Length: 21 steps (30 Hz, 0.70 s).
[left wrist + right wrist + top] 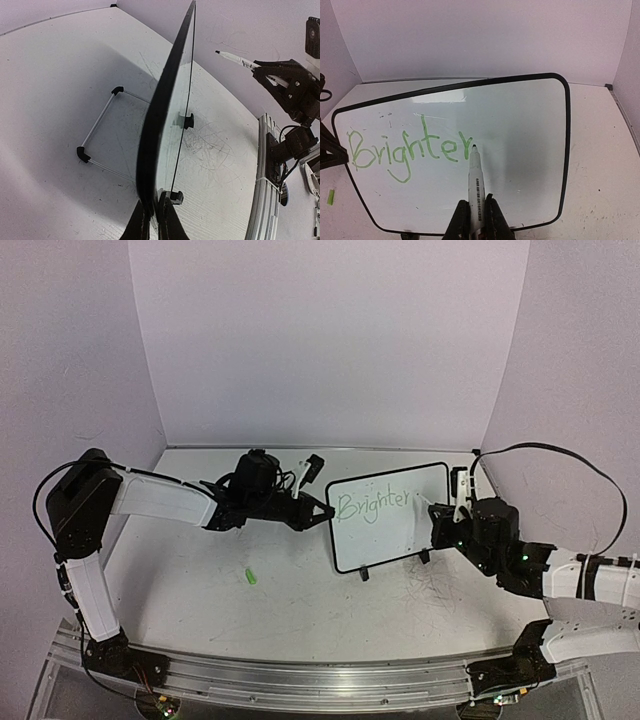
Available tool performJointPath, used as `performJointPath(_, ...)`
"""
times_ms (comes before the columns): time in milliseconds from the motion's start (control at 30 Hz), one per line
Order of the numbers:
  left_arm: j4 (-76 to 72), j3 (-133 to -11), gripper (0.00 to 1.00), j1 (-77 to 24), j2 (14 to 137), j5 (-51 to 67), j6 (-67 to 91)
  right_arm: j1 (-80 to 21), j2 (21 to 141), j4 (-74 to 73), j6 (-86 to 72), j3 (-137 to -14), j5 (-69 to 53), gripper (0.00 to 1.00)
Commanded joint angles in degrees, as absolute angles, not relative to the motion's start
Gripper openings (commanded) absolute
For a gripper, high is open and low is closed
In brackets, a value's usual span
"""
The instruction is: Write a sentence on the whiteboard
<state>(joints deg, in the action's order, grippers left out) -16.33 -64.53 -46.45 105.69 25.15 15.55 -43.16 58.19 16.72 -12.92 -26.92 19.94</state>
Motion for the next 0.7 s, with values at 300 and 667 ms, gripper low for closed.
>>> performJointPath(300, -11.74, -66.88, 0.0, -46.93, 103.87, 16.4, 11.3, -43.11, 59.77, 18.62, -12.08, -28.57, 18.79, 0.0)
performJointPath(667, -11.7, -66.31, 0.0, -47.02, 102.46, 15.3, 10.97, -43.07, 60.12, 17.65, -11.17, -29.76, 17.51, 0.0)
